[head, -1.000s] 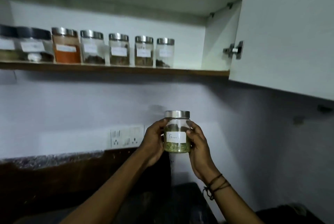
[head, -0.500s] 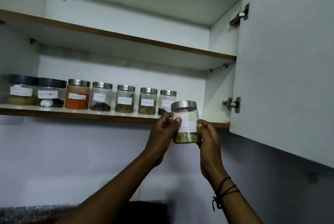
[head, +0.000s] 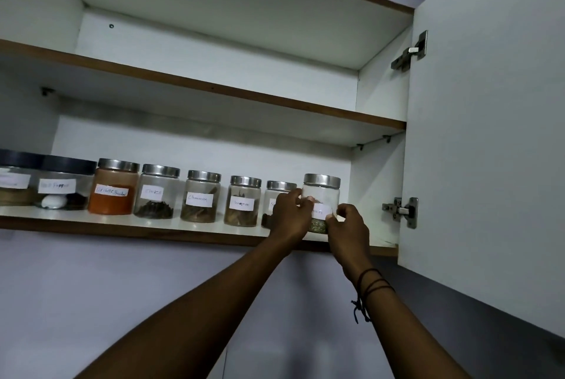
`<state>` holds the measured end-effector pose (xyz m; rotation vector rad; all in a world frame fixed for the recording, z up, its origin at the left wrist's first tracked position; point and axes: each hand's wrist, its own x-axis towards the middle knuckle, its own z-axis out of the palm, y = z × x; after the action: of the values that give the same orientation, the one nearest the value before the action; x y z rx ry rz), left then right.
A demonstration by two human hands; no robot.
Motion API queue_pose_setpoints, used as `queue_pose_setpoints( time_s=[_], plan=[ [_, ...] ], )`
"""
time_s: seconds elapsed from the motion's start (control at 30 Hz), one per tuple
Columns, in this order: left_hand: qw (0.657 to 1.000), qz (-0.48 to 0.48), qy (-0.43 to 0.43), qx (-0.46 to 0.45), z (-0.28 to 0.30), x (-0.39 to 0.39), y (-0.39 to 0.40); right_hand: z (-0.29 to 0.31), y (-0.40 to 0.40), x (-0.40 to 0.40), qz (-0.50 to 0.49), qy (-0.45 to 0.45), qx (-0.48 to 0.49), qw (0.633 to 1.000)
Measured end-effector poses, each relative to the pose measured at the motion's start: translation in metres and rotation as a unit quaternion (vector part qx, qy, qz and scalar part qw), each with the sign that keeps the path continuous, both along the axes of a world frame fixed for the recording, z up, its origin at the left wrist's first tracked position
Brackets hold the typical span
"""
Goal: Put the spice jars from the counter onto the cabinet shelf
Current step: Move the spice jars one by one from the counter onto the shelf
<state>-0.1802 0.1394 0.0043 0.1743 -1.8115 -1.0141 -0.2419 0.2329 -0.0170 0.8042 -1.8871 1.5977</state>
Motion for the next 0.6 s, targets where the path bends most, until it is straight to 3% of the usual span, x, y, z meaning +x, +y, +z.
queue_pose_setpoints(
  time_s=[0.23, 0.4, 0.6],
  plan=[
    [0.992, 0.014, -0.118, -0.044, 0.001, -0.036, -0.009, 0.025, -0.005, -0.047, -0.029, 0.020, 0.154, 0.988],
    [0.980, 0.020, -0.173, -0.094, 0.003, -0.050, -0.008, 0.021, -0.009, -0.065, -0.022, 0.000, 0.168, 0.985],
    [0.973, 0.023, -0.209, -0.092, 0.002, -0.057, -0.014, 0.016, -0.014, -0.073, -0.025, 0.009, 0.185, 0.982]
  ],
)
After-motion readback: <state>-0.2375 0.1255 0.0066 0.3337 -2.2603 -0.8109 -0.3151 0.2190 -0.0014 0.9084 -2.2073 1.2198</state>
